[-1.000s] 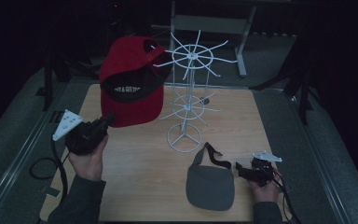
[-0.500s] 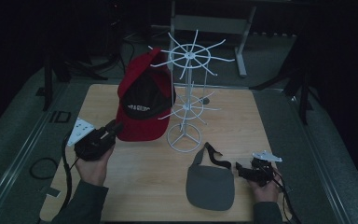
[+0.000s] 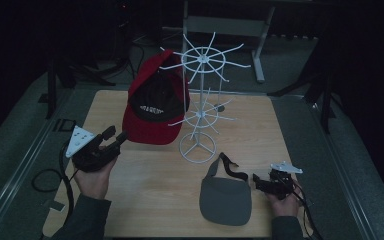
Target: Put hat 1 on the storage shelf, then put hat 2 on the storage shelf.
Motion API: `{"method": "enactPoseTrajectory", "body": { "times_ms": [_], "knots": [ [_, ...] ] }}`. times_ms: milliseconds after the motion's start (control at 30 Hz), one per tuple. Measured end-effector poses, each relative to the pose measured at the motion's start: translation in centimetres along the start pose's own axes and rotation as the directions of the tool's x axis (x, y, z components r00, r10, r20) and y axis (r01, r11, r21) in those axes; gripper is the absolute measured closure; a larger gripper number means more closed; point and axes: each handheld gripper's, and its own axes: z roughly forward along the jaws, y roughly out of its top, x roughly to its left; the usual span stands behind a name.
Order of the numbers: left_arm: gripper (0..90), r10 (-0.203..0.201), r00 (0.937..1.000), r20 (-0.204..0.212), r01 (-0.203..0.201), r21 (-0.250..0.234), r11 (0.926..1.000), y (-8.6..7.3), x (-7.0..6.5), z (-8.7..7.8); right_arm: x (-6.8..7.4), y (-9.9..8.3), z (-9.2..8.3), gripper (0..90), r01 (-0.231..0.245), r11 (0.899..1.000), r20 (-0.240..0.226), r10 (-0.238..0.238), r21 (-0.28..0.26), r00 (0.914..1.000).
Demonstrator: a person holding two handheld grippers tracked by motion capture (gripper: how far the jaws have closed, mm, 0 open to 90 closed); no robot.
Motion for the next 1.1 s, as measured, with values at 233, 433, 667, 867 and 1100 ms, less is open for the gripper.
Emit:
{"method": "enactPoseTrajectory", "body": {
  "times_ms": [233,433,667,867,1100],
  "knots": [
    [52.1,0.005,0.9996,-0.026,-0.004,0.028,0.9996,-0.2,0.6,-0.1,0.0,0.1,0.2,10.8,0.002,1.000,-0.006,-0.002,0.015,1.0000],
    [51.7,0.011,0.9995,-0.029,-0.009,0.072,0.9973,-0.8,1.1,0.1,0.0,0.3,0.3,13.9,0.013,1.000,-0.014,-0.013,0.020,0.9998],
    [51.8,0.028,0.9989,-0.039,-0.024,0.099,0.9948,-1.5,1.3,0.4,0.0,0.8,-0.1,31.8,0.047,0.998,-0.051,-0.045,0.040,0.9977],
    [51.8,0.033,0.9984,-0.047,-0.026,0.136,0.9904,-3.0,1.3,1.1,1.3,1.8,-0.5,41.5,0.162,0.987,-0.106,-0.160,0.016,0.9814],
    [52.0,0.053,0.9983,-0.025,-0.048,0.165,0.9852,-4.1,0.9,1.9,1.3,3.9,-0.7,44.2,0.197,0.980,-0.129,-0.194,0.011,0.9725]
  ]
}}
